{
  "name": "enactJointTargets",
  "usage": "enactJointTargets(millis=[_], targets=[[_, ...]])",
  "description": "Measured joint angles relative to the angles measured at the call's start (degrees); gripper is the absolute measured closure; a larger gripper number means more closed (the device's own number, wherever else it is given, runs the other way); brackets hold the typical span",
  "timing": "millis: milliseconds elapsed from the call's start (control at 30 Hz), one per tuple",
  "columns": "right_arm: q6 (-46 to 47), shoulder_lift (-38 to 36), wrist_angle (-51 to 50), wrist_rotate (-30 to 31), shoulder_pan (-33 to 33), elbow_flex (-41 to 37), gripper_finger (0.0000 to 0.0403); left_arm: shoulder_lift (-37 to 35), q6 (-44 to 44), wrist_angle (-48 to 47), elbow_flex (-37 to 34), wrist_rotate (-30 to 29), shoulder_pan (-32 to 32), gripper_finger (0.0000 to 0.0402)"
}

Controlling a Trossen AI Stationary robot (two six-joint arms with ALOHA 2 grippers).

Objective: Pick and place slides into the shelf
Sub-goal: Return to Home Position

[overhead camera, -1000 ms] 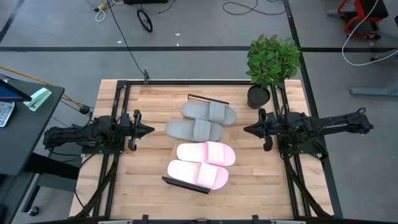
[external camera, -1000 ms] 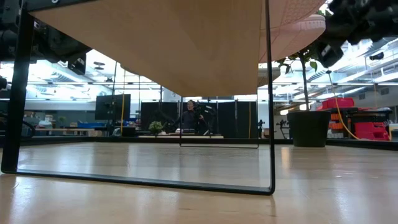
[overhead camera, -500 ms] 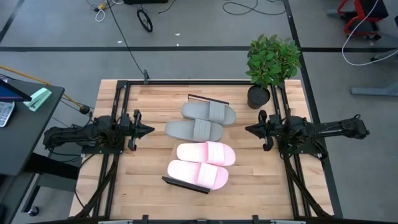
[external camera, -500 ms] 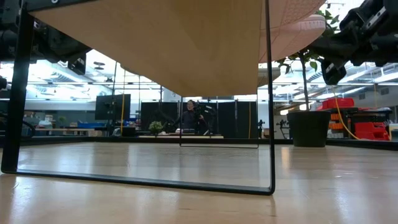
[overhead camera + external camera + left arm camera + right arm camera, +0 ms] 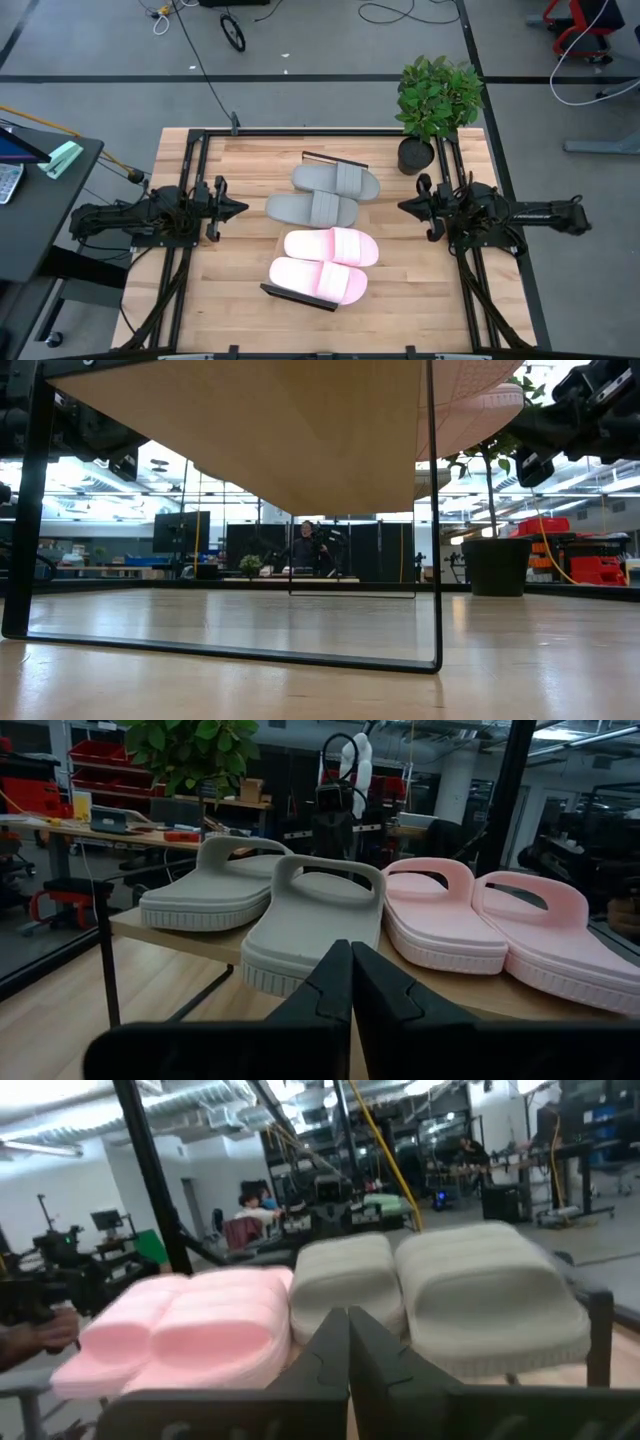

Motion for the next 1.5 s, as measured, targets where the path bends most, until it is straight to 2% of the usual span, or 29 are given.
enactJointTargets(millis=[200, 467, 933, 1233, 1500], targets=[[1.19, -4.83, -8.12, -0.49, -0.36, 1.06, 0.0403, 0.0, -0.09, -0.04, 0.0, 0.01, 0.0, 0.0397], [0.59, -10.2, -15.37, 0.49, -0.36, 1.86, 0.0402, 0.01, -0.23, -0.15, 0.0, 0.07, 0.0, 0.0388], [-0.07, -10.24, -12.06, 0.32, -0.33, 0.53, 0.0403, 0.0, -0.43, -0.94, 0.0, 0.05, -0.02, 0.0396], [0.74, -10.16, -12.81, -2.96, -0.3, -0.02, 0.0403, 0.02, -0.6, -1.82, 0.0, 1.73, -0.03, 0.0396], [-1.38, -9.6, -15.41, -3.05, -0.3, -0.02, 0.0403, 0.0, -0.4, -2.05, 0.0, 2.39, -0.02, 0.0396]])
